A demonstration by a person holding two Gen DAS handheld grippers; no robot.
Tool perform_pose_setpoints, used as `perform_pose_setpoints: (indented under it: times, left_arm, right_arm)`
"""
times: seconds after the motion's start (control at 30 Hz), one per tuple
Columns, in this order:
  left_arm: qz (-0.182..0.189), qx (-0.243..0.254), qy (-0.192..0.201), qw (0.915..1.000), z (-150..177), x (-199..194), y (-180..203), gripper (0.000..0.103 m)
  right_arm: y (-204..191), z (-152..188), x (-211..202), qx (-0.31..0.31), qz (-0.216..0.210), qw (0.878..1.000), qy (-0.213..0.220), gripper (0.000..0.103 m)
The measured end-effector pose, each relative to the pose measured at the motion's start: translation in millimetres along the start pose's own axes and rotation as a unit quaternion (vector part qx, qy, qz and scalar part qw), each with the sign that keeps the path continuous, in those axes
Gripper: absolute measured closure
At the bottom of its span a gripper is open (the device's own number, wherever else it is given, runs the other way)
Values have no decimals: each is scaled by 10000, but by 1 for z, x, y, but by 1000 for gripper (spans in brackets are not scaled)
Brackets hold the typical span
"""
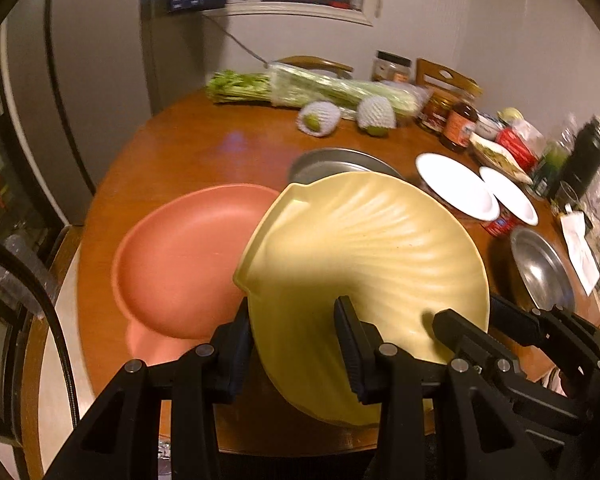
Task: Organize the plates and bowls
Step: 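Lift the shell plate with the left gripper over the orange plate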
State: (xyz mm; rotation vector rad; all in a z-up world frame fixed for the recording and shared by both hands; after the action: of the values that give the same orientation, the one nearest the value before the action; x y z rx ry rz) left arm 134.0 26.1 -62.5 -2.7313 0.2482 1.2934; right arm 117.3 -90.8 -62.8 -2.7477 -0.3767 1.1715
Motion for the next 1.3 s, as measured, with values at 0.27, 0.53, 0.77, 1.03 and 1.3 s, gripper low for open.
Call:
perform_pose_setpoints:
  times: [0.27, 0.53, 0.77, 1.03, 1.3]
  left_arm:
    - [-251, -341, 41, 9991, 5, -7, -45, 63]
    - [-416, -564, 30, 9975, 7, -6, -76, 63]
    - [-492, -685, -44, 9964, 9, 0, -96, 63]
    - [-540, -657, -159, 9962, 7, 11, -106, 63]
    - [-625, -577, -227, 9961, 2, 18, -107, 63]
  right_arm:
    - [-40, -12, 17, -240, -267, 9994, -21, 69]
    - [-73, -19, 34, -487, -377, 9981, -84, 69]
    - [-89, -22, 49, -556, -424, 9974, -180, 69]
    - [-95, -24, 65, -574, -395, 9971, -299, 69]
    - [-91, -24, 75, -539, -338, 9973, -369, 69]
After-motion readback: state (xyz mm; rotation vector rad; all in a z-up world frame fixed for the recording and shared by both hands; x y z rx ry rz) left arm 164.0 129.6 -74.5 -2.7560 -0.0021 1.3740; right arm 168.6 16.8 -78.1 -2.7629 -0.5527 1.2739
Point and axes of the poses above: each gripper's, at about its wrist camera, not at the fingertips, and x roughly the way its jaws point, y to its right, z to its underside, the point moved 9 cm from there along x, roughly the way its jaws point, and after that the axes turned 11 degrees about x, right-handed, at the moved point
